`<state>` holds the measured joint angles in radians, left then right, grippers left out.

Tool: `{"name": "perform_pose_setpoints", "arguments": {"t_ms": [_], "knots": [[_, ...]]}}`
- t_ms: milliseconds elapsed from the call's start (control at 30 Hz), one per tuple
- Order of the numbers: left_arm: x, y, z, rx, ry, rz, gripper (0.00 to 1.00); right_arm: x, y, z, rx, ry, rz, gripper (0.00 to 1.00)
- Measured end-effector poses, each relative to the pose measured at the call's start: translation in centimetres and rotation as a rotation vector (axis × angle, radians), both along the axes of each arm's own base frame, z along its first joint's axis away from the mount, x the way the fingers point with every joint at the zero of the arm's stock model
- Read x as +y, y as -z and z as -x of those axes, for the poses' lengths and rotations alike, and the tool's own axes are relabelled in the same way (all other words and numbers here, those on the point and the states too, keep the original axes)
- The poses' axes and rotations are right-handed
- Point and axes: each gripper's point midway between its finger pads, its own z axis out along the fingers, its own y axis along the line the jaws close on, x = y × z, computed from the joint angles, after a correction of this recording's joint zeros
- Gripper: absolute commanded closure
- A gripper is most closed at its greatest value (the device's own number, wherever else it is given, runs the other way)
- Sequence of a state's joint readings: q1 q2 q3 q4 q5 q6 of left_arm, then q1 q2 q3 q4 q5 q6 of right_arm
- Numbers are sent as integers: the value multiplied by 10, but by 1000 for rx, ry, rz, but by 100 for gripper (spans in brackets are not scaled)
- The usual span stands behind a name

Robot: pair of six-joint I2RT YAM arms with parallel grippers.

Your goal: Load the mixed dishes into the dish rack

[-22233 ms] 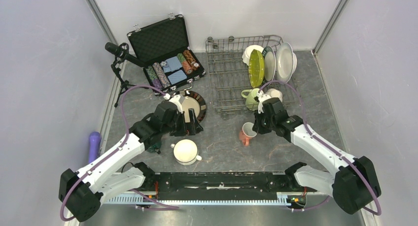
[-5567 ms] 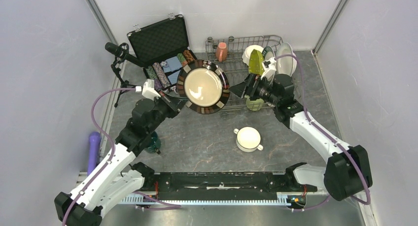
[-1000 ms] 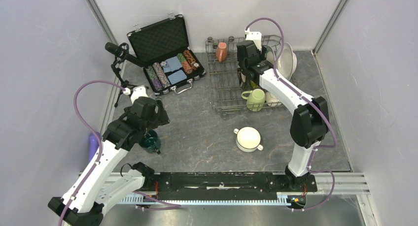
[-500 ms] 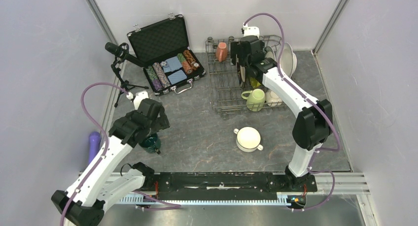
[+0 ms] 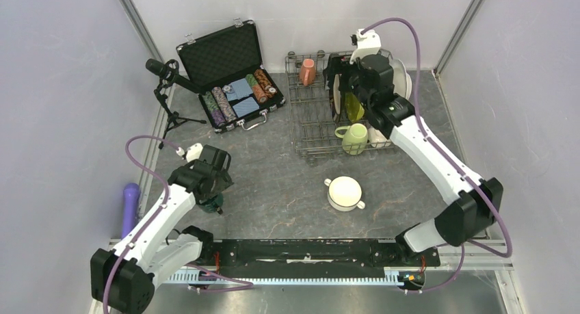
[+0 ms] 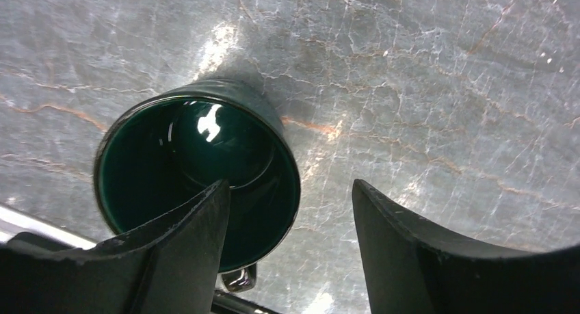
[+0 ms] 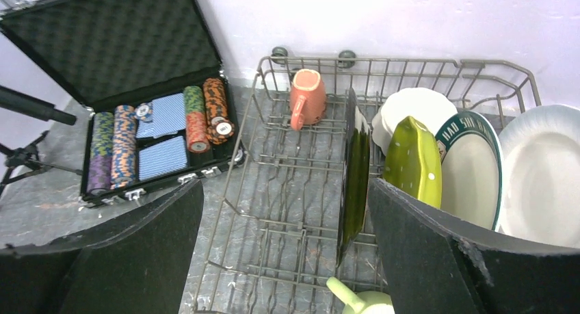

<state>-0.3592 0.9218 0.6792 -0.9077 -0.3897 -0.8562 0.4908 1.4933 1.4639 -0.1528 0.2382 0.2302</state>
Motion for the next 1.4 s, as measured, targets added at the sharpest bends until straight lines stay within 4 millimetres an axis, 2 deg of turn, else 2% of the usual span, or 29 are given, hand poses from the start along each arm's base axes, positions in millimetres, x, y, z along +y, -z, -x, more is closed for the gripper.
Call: {"name": "perform_pose_setpoints", "arguments": {"t_ms": [133,200,300,333,400,500,600,767,900,1000,1133,1233,1400], "knots": [[-4,8,-7,-22,-31,33,36,-3,-14,16,-46,-29,-29,6],[-7,12,-9,-27,-36,45,43,-5,-17,22,-57,-35,-36,6],[-9,19,-9,-32,-43,62,62,-6,-18,27,-64,-43,-41,6],[-9,22,-8,-34,-46,64,76,-6,-17,28,-63,-46,-41,6],[-9,27,-6,-38,-52,77,97,-5,-14,31,-59,-58,-42,6],[-11,24,-7,-64,-40,92,98,0,-7,36,-44,-99,-42,7],[-21,13,-11,-112,31,140,98,11,-3,42,-33,-168,-48,7],[-47,-36,-20,-323,166,285,98,35,9,61,4,-331,-72,4],[-66,-75,-23,-426,274,370,98,55,40,89,68,-492,-131,2],[-93,-109,-30,-525,392,479,98,68,70,116,142,-607,-196,2],[-135,-152,-32,-685,580,687,98,75,93,147,216,-703,-295,2],[-155,-173,-27,-744,686,794,98,77,92,163,230,-747,-356,2],[-175,-209,-20,-820,797,943,98,83,69,189,174,-848,-449,2]]}}
